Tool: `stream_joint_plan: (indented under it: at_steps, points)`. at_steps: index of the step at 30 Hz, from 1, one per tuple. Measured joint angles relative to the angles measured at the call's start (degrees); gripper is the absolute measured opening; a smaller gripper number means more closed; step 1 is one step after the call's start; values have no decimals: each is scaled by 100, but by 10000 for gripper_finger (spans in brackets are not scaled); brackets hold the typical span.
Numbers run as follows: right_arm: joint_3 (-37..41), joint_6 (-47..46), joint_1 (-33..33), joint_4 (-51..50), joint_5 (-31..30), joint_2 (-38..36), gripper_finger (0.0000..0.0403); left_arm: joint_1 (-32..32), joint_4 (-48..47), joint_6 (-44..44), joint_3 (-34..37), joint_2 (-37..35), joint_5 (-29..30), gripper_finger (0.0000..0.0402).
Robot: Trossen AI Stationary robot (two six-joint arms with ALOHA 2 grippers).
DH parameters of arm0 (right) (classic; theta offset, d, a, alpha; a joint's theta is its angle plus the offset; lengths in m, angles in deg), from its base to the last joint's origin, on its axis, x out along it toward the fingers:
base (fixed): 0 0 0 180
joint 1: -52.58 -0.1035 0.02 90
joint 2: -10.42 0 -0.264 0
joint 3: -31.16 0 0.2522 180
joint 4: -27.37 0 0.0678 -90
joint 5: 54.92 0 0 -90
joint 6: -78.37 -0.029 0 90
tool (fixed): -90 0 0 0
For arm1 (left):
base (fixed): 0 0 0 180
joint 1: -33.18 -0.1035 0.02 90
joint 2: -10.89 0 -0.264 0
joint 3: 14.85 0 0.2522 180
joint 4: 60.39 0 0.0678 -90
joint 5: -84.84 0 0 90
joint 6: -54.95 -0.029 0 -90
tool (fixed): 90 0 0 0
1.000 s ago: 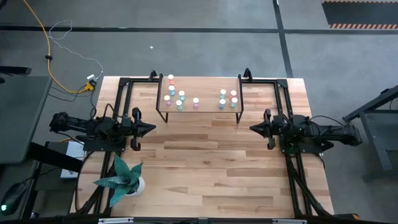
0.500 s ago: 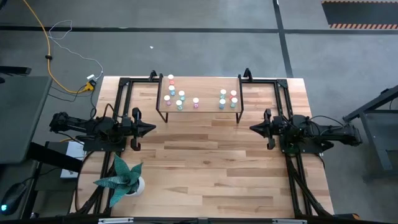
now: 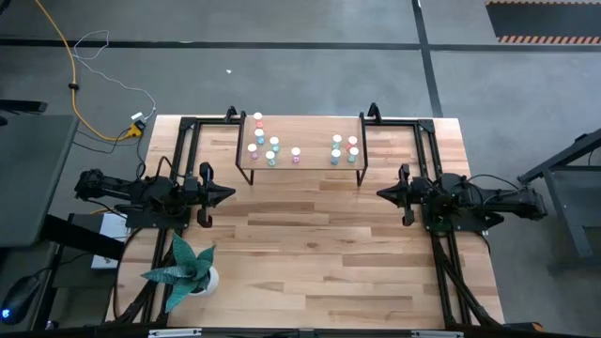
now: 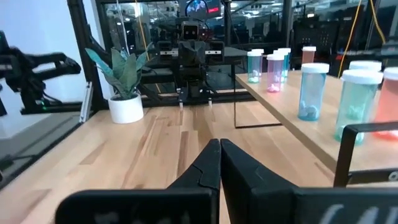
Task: Pick and place medicine bottles onto shelf by color
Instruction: Return to Home Position
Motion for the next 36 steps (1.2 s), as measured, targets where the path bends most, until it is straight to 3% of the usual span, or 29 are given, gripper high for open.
stream_joint_plan:
  at_steps: [14, 36]
  points:
    - [0, -1651, 0, -2, 0, 0, 0, -2, 0, 0, 0, 0, 0, 1]
    - [0, -1790, 0, -2, -1, 0, 0, 0, 0, 0, 0, 0, 0, 1]
